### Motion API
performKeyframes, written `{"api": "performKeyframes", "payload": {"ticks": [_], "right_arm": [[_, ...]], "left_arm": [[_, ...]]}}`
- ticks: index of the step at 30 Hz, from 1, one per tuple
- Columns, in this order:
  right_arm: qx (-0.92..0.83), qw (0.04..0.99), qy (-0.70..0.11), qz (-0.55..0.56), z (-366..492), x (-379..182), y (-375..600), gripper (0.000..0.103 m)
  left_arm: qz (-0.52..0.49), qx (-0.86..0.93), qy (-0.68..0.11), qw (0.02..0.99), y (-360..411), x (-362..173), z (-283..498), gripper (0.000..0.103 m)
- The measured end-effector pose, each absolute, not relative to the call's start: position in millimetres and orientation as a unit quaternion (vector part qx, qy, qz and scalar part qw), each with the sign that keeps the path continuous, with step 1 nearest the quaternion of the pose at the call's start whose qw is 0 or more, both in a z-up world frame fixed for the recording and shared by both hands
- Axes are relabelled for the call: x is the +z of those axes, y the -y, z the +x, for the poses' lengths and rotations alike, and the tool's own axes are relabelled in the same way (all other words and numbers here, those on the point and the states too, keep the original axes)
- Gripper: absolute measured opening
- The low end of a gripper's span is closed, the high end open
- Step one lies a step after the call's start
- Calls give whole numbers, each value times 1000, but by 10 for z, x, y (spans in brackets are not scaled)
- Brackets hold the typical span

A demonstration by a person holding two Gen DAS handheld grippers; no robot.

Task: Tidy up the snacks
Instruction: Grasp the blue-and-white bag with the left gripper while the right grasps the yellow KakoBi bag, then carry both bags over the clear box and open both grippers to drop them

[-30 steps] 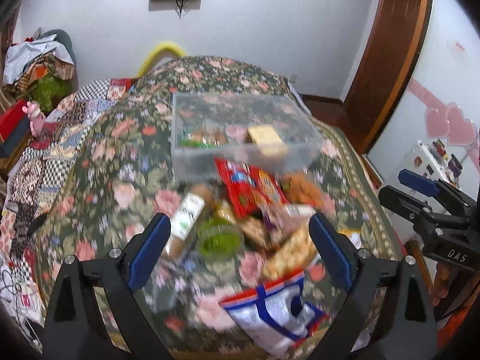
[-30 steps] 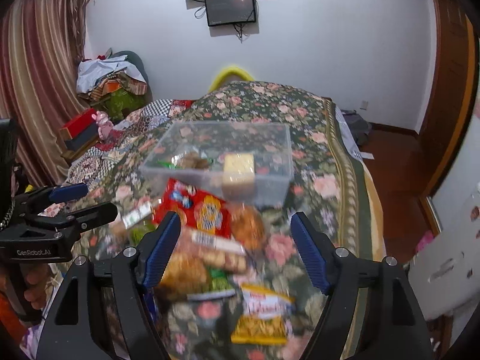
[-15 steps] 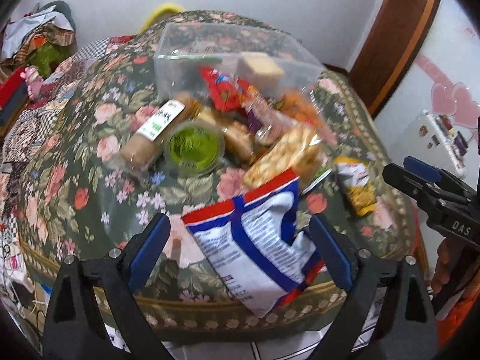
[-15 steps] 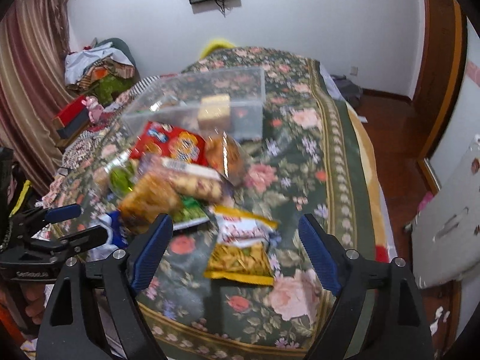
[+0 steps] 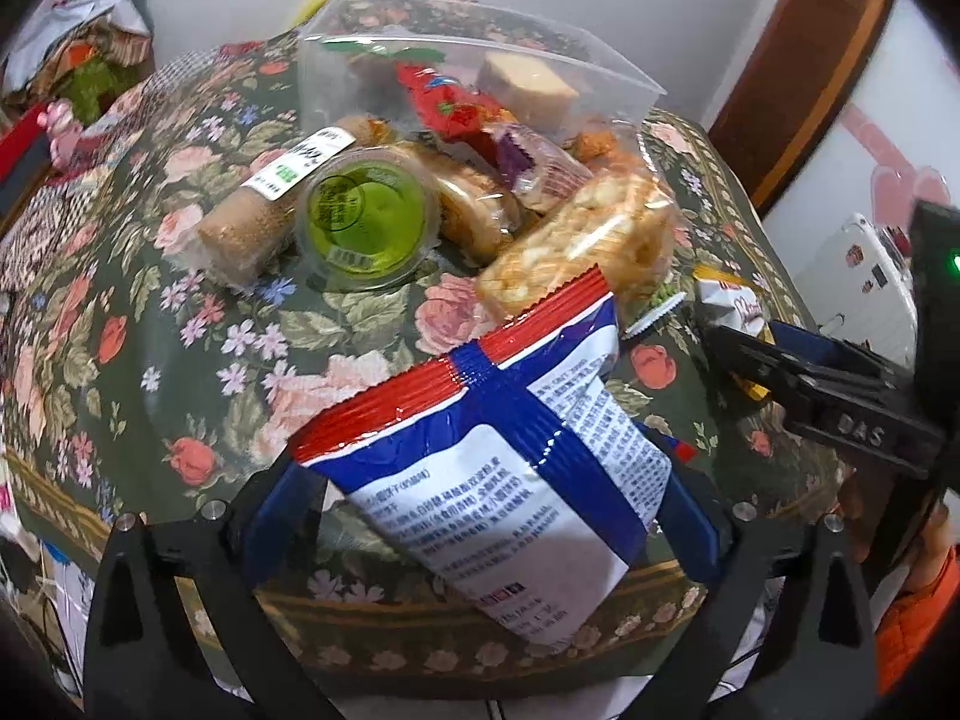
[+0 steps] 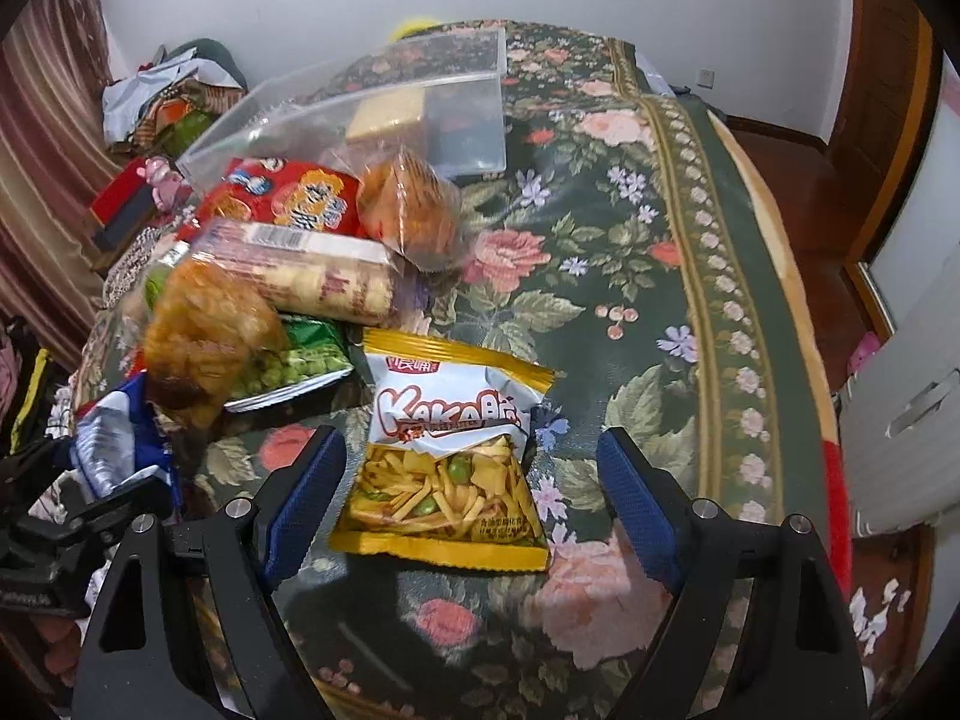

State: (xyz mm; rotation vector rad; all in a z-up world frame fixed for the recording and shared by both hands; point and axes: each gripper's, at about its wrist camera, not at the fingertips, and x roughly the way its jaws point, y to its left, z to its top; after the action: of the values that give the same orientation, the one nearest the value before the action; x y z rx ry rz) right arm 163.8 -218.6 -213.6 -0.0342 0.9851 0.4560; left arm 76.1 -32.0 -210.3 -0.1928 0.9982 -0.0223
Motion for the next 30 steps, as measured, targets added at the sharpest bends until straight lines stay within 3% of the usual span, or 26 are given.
{"api": "performKeyframes", "payload": {"ticks": [3, 4, 7, 13, 30], "right_arm": [[217, 855, -471, -14, 1640, -2172, 2175, 80], [216, 857, -468, -16, 1632, -2171, 2173, 76], [218, 858, -465, -21, 1626, -2153, 2174, 55], [227, 857, -462, -15, 1567, -2108, 2181, 45], [246, 882, -402, -10, 1503, -1595, 2119, 44]], "left_arm": [[-81, -22, -472, 878, 362, -2112, 752, 94], [-81, -29, -471, 878, 364, -2101, 756, 84], [-80, -53, -469, 878, 406, -2066, 741, 68], [-83, -65, -468, 877, 408, -2031, 721, 61], [-91, -38, -396, 913, 81, -1404, 702, 59]]}}
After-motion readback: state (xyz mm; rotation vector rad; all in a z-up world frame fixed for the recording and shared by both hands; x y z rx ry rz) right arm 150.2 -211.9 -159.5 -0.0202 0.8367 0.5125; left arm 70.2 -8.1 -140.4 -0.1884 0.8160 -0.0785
